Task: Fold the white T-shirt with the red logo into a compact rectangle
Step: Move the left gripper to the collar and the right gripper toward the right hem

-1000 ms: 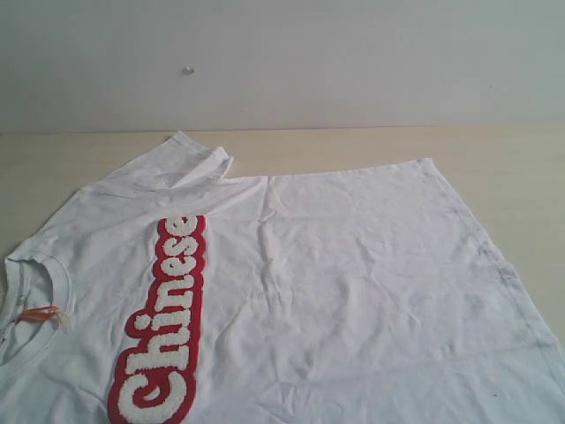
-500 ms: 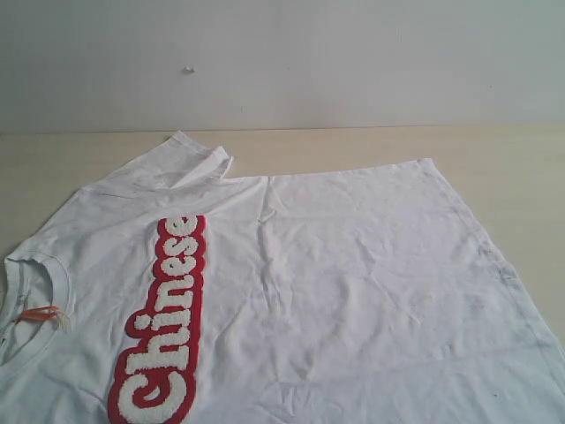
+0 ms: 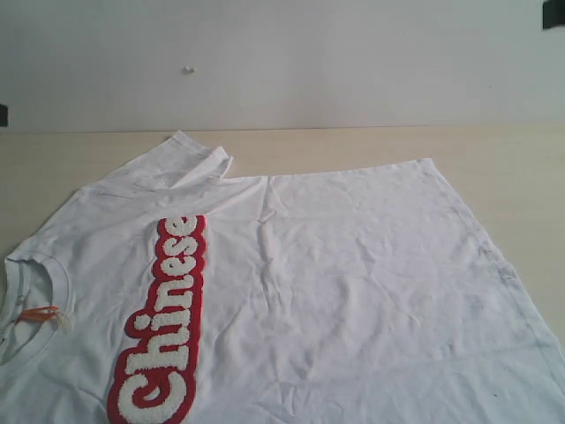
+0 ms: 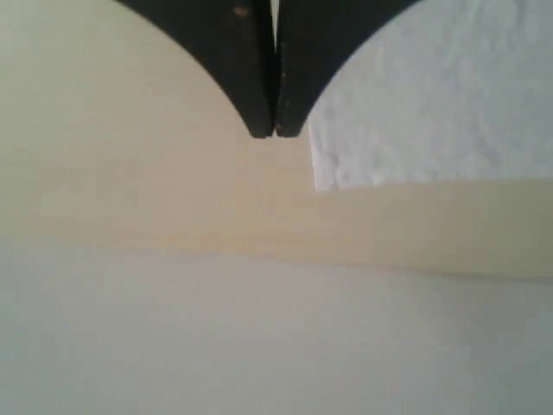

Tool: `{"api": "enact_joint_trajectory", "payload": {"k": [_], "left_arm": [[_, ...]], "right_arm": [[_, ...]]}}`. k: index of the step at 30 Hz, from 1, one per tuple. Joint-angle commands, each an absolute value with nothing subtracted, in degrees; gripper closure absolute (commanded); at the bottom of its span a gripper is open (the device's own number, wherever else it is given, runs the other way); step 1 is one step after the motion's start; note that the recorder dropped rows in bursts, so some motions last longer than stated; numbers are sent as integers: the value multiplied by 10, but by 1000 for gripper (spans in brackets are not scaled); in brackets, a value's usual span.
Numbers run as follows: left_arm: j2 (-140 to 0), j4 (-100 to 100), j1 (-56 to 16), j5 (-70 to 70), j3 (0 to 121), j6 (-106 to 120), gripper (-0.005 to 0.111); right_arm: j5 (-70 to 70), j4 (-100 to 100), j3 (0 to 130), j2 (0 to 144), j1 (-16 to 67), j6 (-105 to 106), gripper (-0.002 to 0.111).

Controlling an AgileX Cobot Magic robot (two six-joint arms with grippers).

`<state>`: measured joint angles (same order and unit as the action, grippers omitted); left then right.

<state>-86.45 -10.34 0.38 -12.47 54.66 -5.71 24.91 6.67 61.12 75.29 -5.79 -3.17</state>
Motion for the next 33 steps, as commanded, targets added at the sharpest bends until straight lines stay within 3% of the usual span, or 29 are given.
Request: {"api": "enact_joint_trajectory", "payload": {"k": [1, 4, 9, 16, 18, 21, 25, 33], "left_arm": [[-926, -102, 1, -232, 588, 76, 107], [-973, -78, 0, -377, 657, 144, 107], [-982, 20, 0, -449, 673, 413, 107], [-1018, 82, 0, -612, 664, 740, 106], [-1033, 80, 0, -597, 654, 748, 96], [-1047, 68, 0, -571, 643, 754, 65], [-1064, 70, 0, -534, 639, 778, 1], [-1067, 46, 1, -445, 639, 806, 2]], "right_arm": [[323, 95, 625, 838, -60, 35, 108], [421, 86, 675, 915, -60, 62, 108], [483, 26, 718, 970, -60, 166, 101], [494, 0, 744, 1004, -60, 300, 82], [483, 0, 744, 1004, -60, 303, 78], [473, 0, 744, 1004, -60, 303, 77], [465, 0, 744, 1004, -60, 303, 77], [457, 0, 744, 1004, -60, 303, 77]]}}
